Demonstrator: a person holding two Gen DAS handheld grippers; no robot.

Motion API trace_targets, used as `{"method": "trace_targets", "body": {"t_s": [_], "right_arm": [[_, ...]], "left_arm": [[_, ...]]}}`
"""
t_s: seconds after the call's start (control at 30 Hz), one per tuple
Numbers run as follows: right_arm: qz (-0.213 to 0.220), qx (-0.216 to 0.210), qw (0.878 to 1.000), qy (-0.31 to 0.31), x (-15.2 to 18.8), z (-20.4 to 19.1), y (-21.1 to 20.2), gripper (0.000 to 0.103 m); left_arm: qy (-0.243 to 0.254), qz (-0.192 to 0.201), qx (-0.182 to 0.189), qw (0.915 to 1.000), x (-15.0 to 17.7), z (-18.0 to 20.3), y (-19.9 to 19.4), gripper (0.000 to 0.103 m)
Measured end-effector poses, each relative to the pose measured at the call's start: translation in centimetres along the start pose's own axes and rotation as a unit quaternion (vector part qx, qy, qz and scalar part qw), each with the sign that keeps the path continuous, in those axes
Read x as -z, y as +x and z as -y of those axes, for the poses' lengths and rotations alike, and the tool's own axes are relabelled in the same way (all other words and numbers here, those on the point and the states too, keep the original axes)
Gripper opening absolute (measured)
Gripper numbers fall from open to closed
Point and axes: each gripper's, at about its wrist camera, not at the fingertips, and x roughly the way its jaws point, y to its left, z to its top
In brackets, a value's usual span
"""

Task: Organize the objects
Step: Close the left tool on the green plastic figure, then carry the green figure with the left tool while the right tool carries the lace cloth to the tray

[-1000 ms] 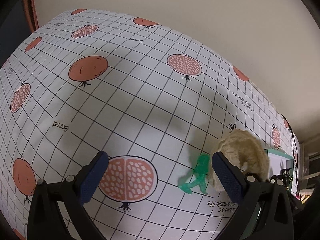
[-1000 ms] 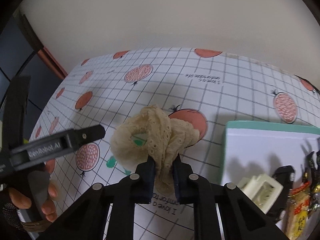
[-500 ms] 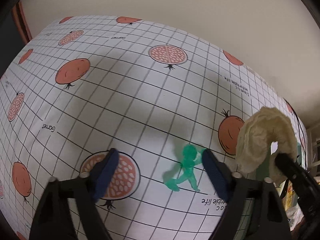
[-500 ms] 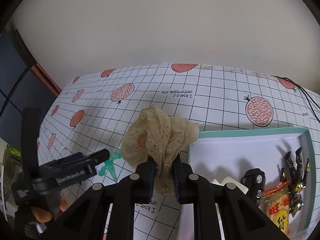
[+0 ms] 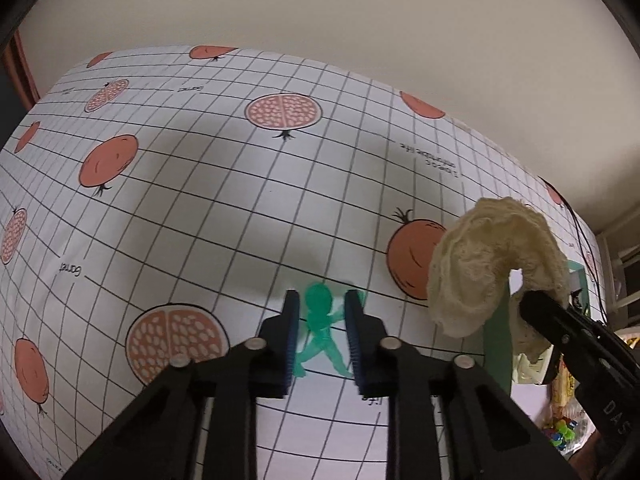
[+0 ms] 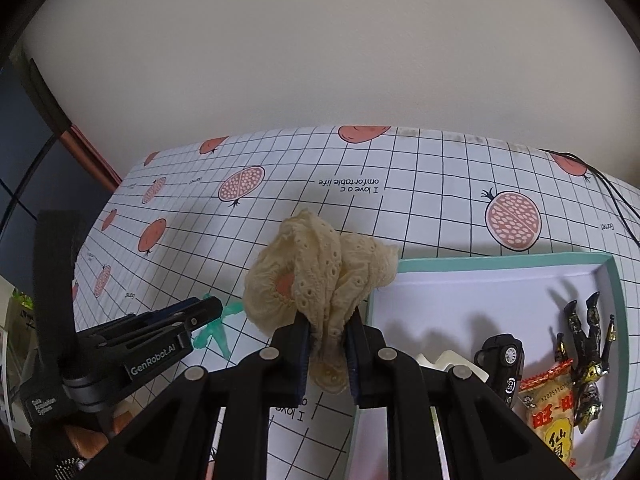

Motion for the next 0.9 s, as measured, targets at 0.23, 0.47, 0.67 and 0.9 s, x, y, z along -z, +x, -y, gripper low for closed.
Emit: {"method": "trace_targets", "body": {"t_s": [0.23,0.47,0.67,0.9], "right_arm": [[-0.001,-0.001,1.0,-0.002,0.0,0.0,-0.1,0.017],[0.003,-0.001,1.0,-0.004,-0.1,-0.2,-0.4,0.017],[0.013,-0.004,1.0,-0.006,-0.5,-0.2,-1.3,0.017],[0.027,-0.003,1.0,-0.009,-0.8,0.0,-2.7,0.017]], "left_arm": [[-0.006,0.003,0.005,1.0,0.0,-0.2,-0.1,0.014],[-0.006,0.007,0.009,0.9999,0.0,-0.3,-0.3,0.014],[-0.011,0.025,0.017,0.9995,-0.6,-0.4,-1.8,0.014],[-0.006,0.052,0.026,0.9983,-1.3,0.4,-4.1,0.014]]}}
